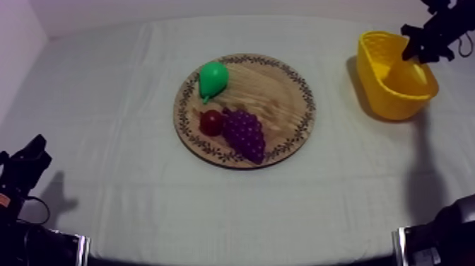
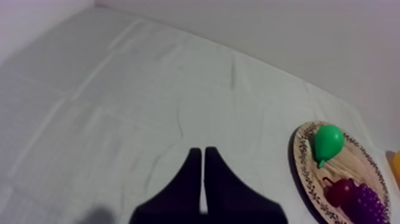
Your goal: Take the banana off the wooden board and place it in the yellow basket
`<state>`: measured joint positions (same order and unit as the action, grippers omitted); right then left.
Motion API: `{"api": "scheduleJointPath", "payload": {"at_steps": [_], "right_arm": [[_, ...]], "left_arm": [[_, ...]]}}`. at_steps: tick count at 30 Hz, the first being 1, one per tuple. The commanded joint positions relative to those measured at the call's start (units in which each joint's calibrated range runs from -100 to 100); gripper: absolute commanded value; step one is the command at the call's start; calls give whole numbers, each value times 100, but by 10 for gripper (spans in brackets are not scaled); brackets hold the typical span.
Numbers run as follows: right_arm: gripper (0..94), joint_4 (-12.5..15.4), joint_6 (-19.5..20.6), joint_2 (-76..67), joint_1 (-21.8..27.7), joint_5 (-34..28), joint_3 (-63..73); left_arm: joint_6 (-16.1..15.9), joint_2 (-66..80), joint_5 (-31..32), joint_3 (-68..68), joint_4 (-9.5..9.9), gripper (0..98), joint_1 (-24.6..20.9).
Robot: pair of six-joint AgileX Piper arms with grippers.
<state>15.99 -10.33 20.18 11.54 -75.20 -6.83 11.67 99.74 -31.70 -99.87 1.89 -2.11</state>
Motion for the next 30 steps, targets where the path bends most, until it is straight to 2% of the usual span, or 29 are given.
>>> {"api": "scheduleJointPath", "payload": {"at_steps": [1, 6, 7, 10, 13, 16, 19, 25, 27, 30], "right_arm": [[333, -41, 34, 16, -20, 26, 76], [346, -55, 51, 20, -55, 89, 142], [313, -47, 46, 5, -52, 134, 129], [125, -3, 61, -155, -1, 405, -27], [45, 114, -72, -550, 109, 847, -436], [18, 154, -237, -1154, 170, 1541, -1024], [9, 151, -377, -1958, 159, 2656, -1913], [5, 542, -1037, -3705, -6, 4759, -4048], [4, 647, -1210, -4268, -123, 5184, -4704], [4, 823, -1474, -5075, -234, 5415, -5537]], "left_arm": [[2, 0, 1, -2, -1, 1, -3], [2, 0, 1, -2, -1, 1, -3], [2, 0, 1, -2, -1, 1, -3], [2, 0, 1, -2, -1, 1, -3], [2, 0, 1, -2, -1, 1, -3], [2, 0, 1, -2, -1, 1, -3], [2, 0, 1, -2, -1, 1, -3], [2, 0, 1, -2, -1, 1, -3], [2, 0, 1, -2, -1, 1, -3], [2, 0, 1, -2, -1, 1, -3]]}}
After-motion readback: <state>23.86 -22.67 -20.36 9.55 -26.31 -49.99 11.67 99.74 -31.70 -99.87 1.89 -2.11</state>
